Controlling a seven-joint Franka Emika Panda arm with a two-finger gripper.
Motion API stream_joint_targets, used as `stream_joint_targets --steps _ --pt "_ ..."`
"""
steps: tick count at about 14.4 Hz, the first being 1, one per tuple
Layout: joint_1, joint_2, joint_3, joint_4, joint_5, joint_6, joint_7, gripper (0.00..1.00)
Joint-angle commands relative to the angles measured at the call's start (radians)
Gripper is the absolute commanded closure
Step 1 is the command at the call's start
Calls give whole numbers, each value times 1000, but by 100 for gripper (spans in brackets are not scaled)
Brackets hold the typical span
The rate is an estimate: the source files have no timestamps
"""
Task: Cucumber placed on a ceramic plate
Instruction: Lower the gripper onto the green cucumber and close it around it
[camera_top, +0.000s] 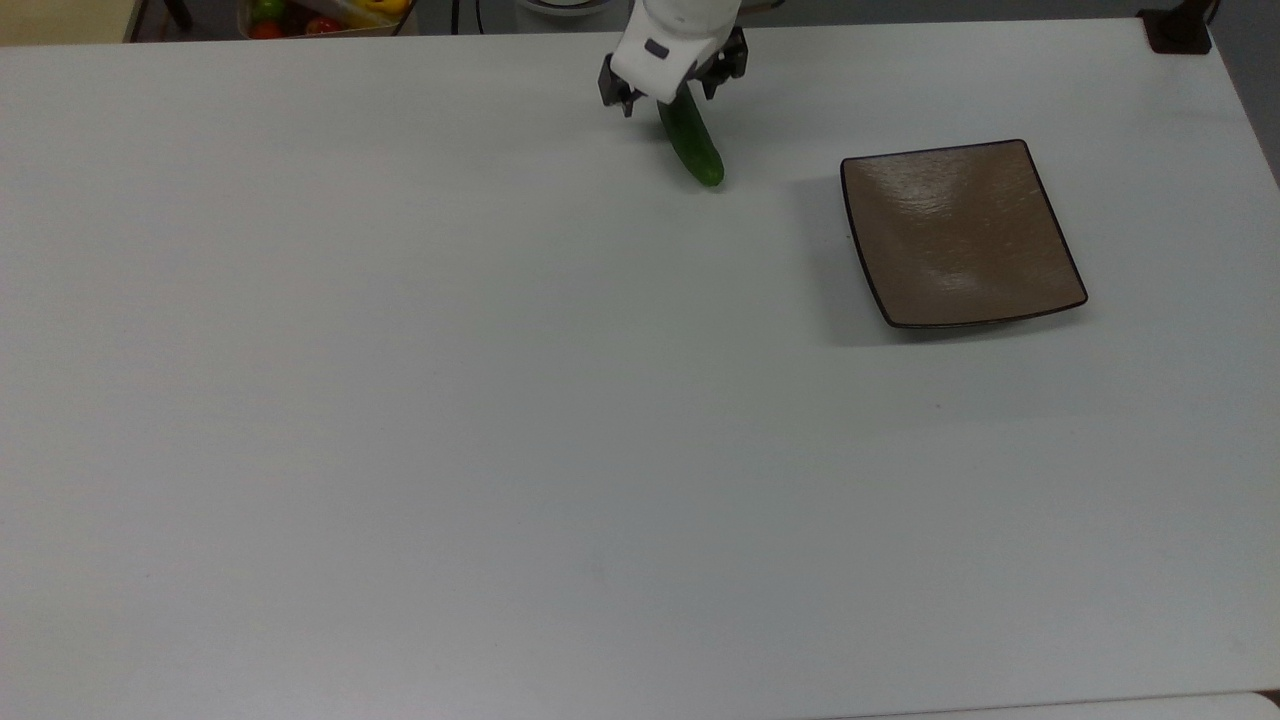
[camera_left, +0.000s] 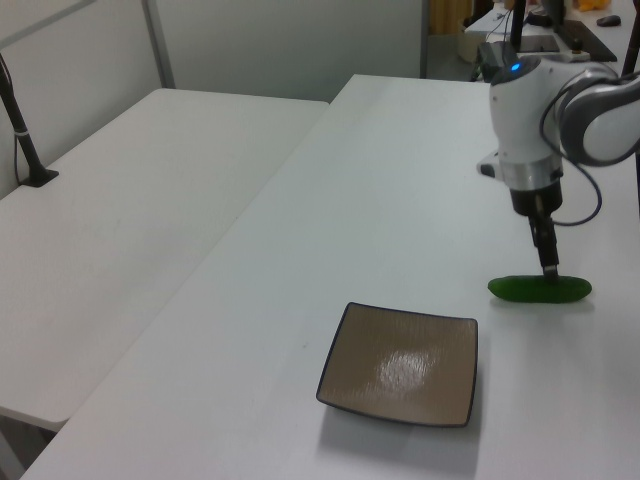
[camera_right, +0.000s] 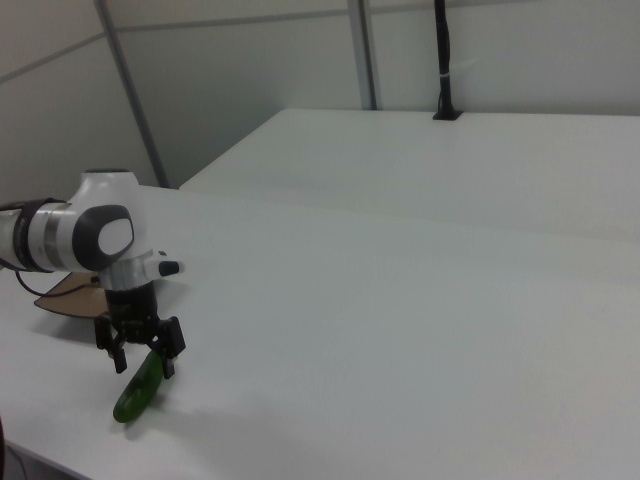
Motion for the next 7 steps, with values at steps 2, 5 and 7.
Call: stream_joint_targets --steps 2,5,7 --pt "28 80 -5 -2 1 92 -12 0" --pt "32 102 -5 -2 -41 102 27 25" --pt "31 102 0 0 -55 102 56 81"
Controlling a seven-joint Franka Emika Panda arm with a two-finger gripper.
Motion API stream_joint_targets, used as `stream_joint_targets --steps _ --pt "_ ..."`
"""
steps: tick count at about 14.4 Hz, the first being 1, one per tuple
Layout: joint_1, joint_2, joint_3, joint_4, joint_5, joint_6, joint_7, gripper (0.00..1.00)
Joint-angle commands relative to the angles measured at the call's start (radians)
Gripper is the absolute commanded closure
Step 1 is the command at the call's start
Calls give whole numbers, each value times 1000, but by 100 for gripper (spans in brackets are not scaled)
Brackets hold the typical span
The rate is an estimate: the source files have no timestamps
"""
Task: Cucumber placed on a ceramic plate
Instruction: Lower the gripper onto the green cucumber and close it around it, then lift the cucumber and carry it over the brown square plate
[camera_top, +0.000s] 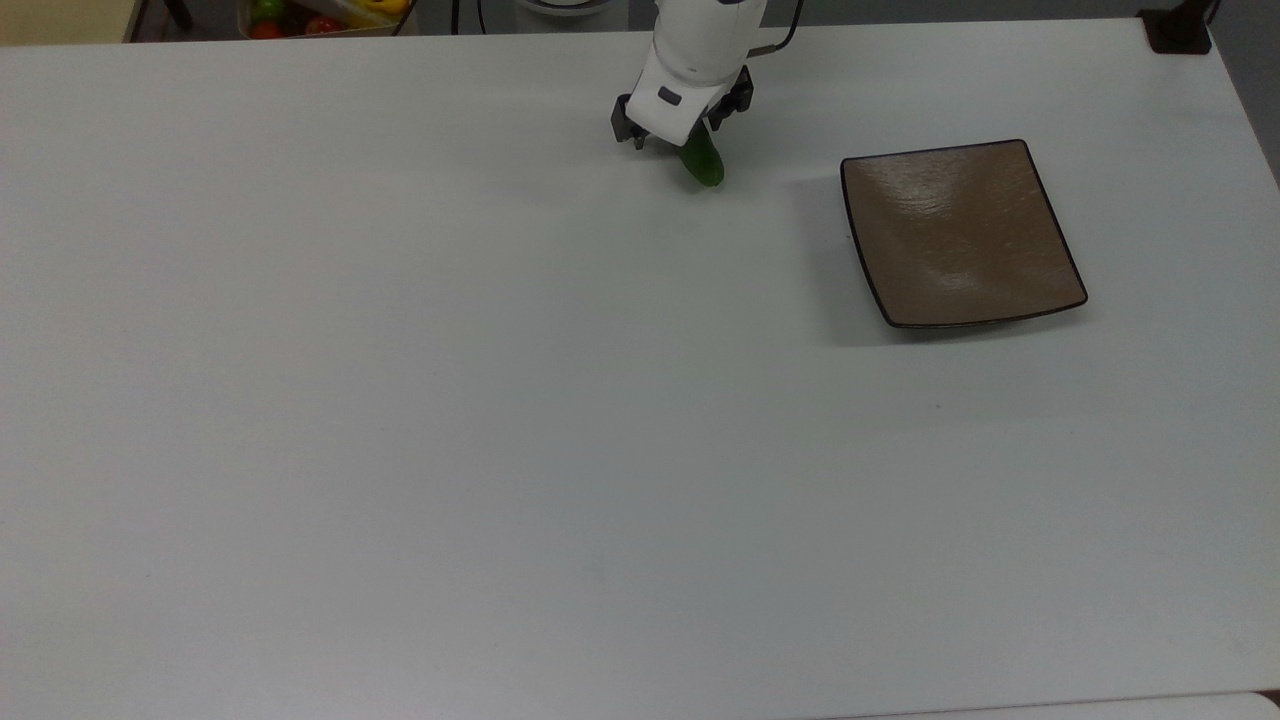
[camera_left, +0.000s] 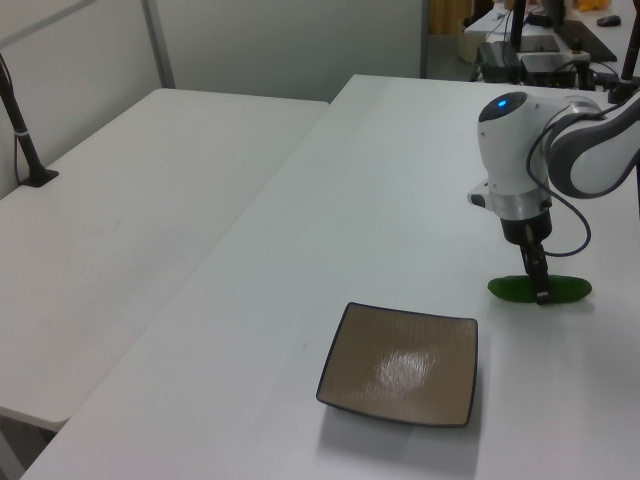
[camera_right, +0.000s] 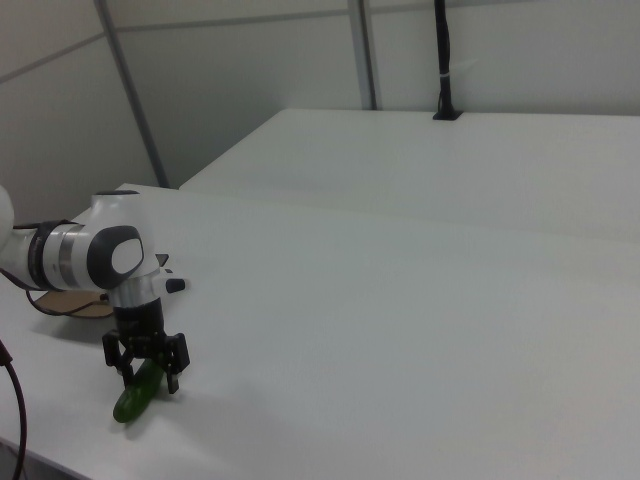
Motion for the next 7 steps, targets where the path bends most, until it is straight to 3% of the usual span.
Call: stream_joint_targets --steps 1,7 --pt "12 -2 1 3 -32 17 53 84" --pt "4 -20 0 38 -32 17 79 83"
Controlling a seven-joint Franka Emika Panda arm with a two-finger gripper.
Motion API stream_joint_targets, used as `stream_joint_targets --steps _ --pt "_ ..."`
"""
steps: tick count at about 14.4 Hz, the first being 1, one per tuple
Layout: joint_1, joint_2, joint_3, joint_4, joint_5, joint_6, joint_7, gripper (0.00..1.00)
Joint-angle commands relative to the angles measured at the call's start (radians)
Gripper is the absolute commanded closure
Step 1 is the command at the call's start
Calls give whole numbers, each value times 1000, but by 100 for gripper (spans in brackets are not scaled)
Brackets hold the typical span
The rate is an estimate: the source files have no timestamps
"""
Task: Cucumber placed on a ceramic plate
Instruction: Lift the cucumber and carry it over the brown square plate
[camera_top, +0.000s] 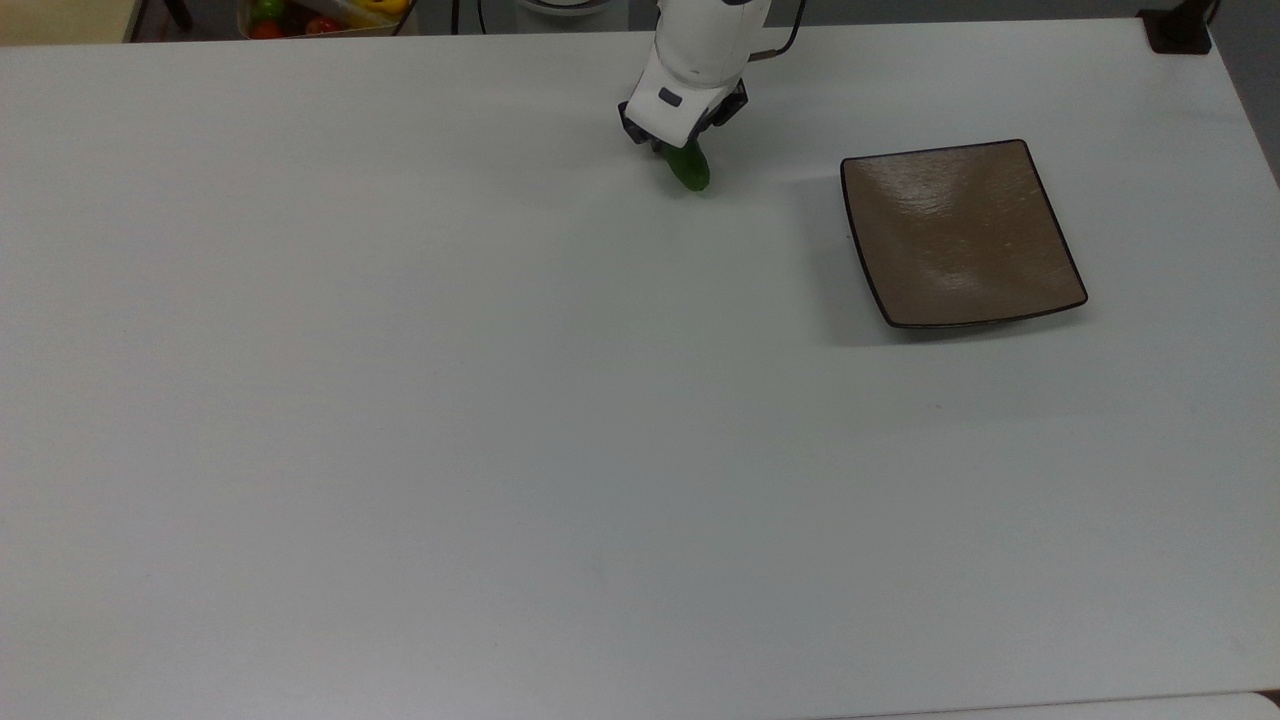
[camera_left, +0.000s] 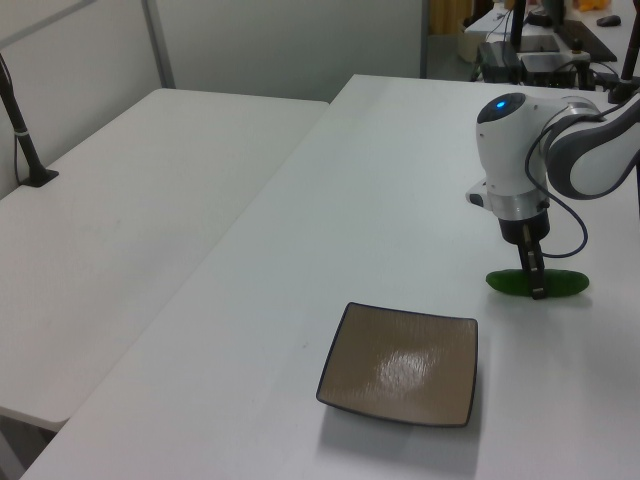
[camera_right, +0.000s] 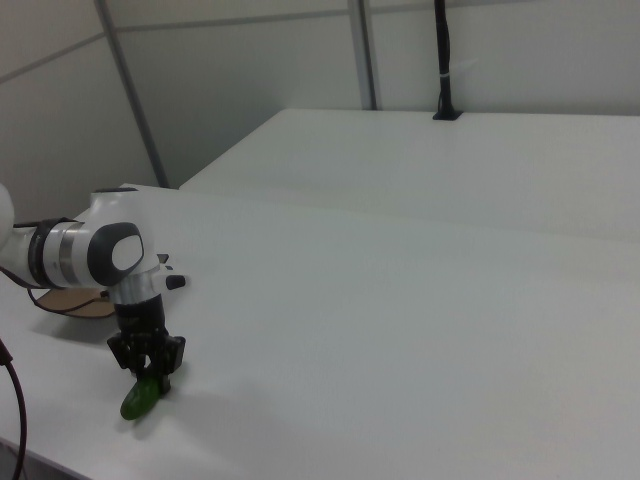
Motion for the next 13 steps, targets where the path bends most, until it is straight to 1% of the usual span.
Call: stream_joint_targets --steps 1,4,7,8,10,11,13 --pt "1 -26 1 47 -15 16 60 83" --pt "-10 -28 1 130 -15 16 98 82" --pt "-2 -26 1 184 -10 16 161 81" --pt "4 -19 10 216 -6 16 204 81" --pt "2 -14 55 239 -3 19 244 79" --pt "5 -11 78 253 -1 48 281 79" --pt "16 12 105 264 -6 98 344 79"
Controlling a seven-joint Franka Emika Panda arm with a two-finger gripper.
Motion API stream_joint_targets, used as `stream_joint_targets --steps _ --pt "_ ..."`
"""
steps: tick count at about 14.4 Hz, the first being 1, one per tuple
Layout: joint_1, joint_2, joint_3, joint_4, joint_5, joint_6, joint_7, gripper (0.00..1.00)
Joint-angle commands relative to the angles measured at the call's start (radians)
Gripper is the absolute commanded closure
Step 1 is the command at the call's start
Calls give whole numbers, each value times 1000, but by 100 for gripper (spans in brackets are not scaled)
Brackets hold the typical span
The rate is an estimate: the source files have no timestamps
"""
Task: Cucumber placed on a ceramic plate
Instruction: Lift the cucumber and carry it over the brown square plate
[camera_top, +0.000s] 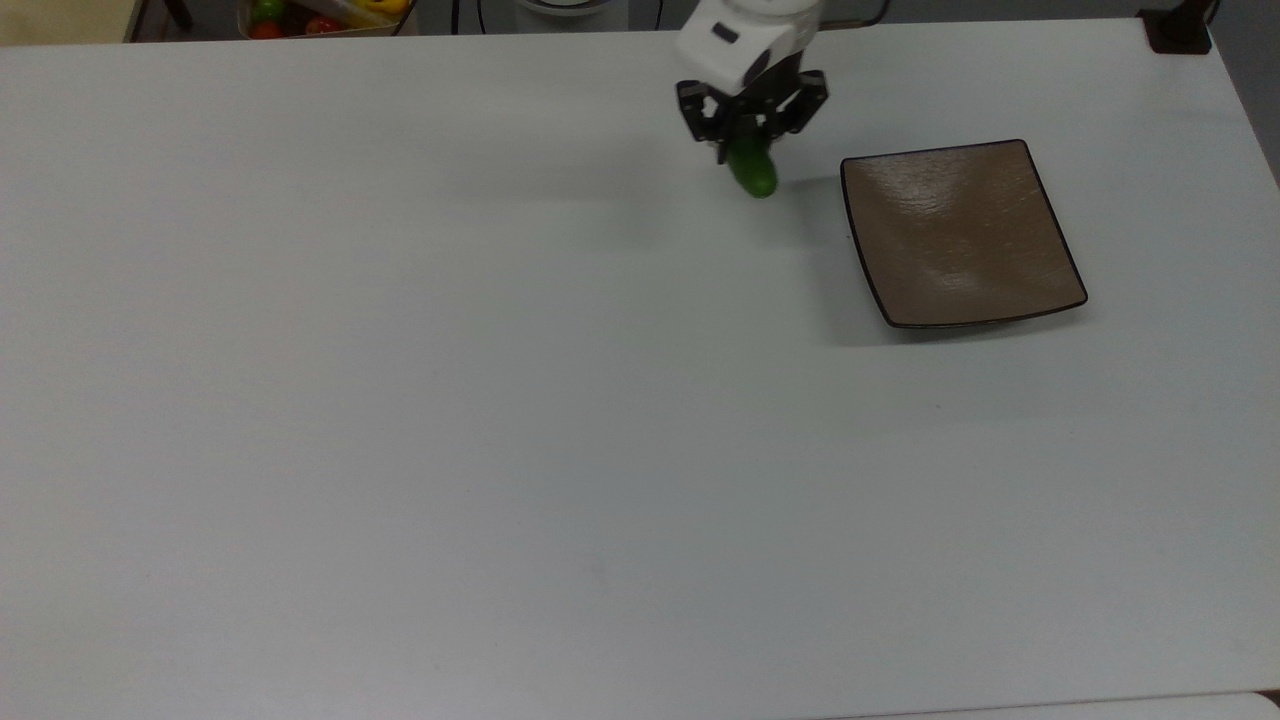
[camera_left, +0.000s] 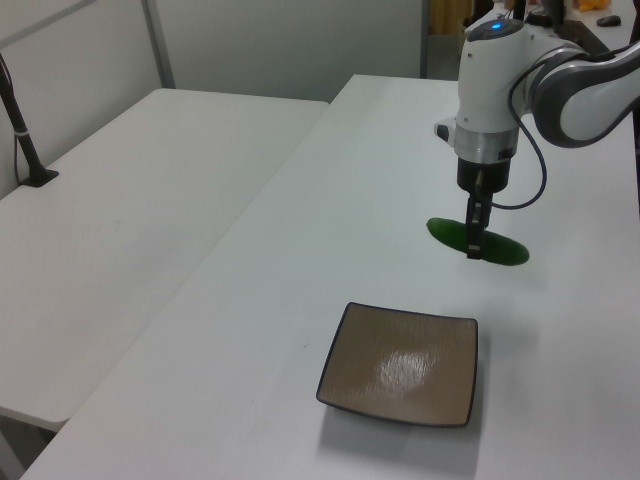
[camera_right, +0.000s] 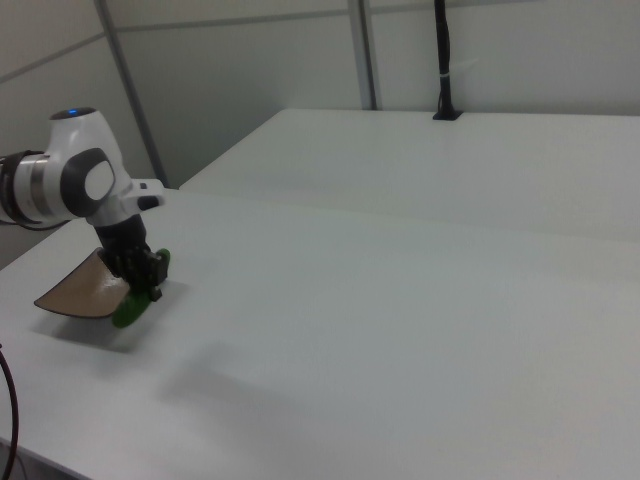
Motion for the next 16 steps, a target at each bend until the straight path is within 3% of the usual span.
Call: stream_joint_targets --steps 1,4,10,14,15,16 --pt "31 49 45 44 -11 89 122 79" --pt "75 147 45 134 -20 98 191 79" --pt "135 336 48 314 -165 98 346 79" --pt "169 381 54 360 -193 98 386 76" --pt "174 381 55 360 -195 100 388 65" --pt "174 381 57 360 -195 98 388 23"
